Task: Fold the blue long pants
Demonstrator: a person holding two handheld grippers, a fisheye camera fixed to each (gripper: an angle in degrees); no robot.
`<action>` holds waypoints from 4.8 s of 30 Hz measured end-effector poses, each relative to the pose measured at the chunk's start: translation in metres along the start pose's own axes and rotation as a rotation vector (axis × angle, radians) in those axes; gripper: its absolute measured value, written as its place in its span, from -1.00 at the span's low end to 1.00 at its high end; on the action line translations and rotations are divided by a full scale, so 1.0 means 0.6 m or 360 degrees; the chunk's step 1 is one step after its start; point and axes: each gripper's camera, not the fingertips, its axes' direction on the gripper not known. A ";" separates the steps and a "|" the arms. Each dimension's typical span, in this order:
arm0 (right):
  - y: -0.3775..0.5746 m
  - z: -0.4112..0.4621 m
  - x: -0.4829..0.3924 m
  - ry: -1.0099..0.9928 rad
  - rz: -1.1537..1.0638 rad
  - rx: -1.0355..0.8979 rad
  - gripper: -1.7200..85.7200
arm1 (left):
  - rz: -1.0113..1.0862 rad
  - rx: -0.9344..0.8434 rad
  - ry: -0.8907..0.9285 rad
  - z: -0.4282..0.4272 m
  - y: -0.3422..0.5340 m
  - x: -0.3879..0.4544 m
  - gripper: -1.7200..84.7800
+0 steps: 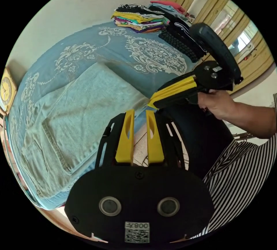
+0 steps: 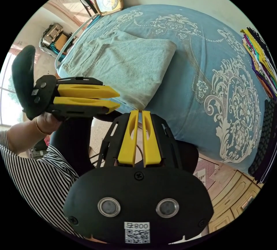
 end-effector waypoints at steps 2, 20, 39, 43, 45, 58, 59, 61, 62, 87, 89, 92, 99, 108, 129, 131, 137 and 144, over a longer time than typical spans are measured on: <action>-0.004 -0.023 -0.002 -0.0069 0.0012 0.0013 -0.92 | 0.0155 -0.0063 -0.0200 0.023 -0.012 0.055 -0.74; -0.022 -0.134 -0.003 -0.0304 0.0008 0.0013 -0.94 | 0.0346 0.0054 -0.0764 0.086 -0.022 0.279 -0.75; -0.029 -0.236 0.140 -0.0570 0.0175 0.0106 -0.95 | 0.0453 -0.0031 -0.0880 0.161 -0.054 0.406 -0.75; -0.045 -0.209 0.221 -0.0832 0.0345 0.0114 -0.91 | 0.0531 -0.0030 -0.0967 0.177 -0.057 0.435 -0.74; -0.053 -0.194 0.241 -0.0941 0.0395 0.0115 -0.88 | 0.0545 -0.0060 -0.0983 0.190 -0.064 0.441 -0.75; -0.052 -0.159 0.349 -0.1037 0.0580 -0.0053 -0.82 | 0.0488 -0.0138 -0.0685 0.202 -0.057 0.449 -0.73; -0.053 -0.159 0.353 -0.1044 0.0590 -0.0048 -0.82 | 0.0485 -0.0133 -0.0704 0.203 -0.057 0.449 -0.73; -0.054 -0.161 0.376 -0.1113 0.0610 -0.0044 -0.84 | 0.0508 -0.0137 -0.0737 0.207 -0.057 0.449 -0.73; -0.054 -0.163 0.381 -0.1139 0.0607 -0.0037 -0.85 | 0.0529 -0.0144 -0.0752 0.211 -0.059 0.449 -0.73; -0.324 -0.099 0.636 -0.1248 0.0700 0.0064 -0.72 | 0.0269 0.0090 -0.0612 0.093 0.019 0.347 -0.85; -0.331 -0.076 0.638 -0.1284 0.0703 0.0024 -0.75 | 0.0280 0.0088 -0.0621 0.081 0.030 0.335 -0.86; -0.329 -0.060 0.647 -0.1271 0.0710 0.0057 -0.81 | 0.0294 0.0081 -0.0629 0.062 0.044 0.321 -0.87; -0.284 -0.044 0.675 -0.1396 0.0692 0.0111 -0.86 | 0.0382 0.0059 -0.0657 0.008 0.088 0.309 -0.88; -0.124 -0.053 0.734 -0.1364 0.0817 0.0291 -0.88 | 0.0510 0.0231 -0.0436 -0.082 0.161 0.294 -0.89; -0.298 0.082 0.473 -0.1348 0.0346 0.0448 -0.88 | -0.0497 0.1008 0.0339 -0.383 0.511 -0.218 -0.88; -0.344 0.121 0.427 -0.1351 0.0286 0.0410 -0.88 | -0.0604 0.1083 0.0336 -0.407 0.567 -0.285 -0.88; -0.487 0.314 0.300 -0.1256 0.0200 0.0188 -0.86 | -0.0938 0.1110 0.0328 -0.430 0.694 -0.451 -0.88; -0.584 0.571 0.227 -0.1118 0.0289 -0.0038 -0.85 | -0.1268 0.1061 0.0419 -0.410 0.805 -0.602 -0.87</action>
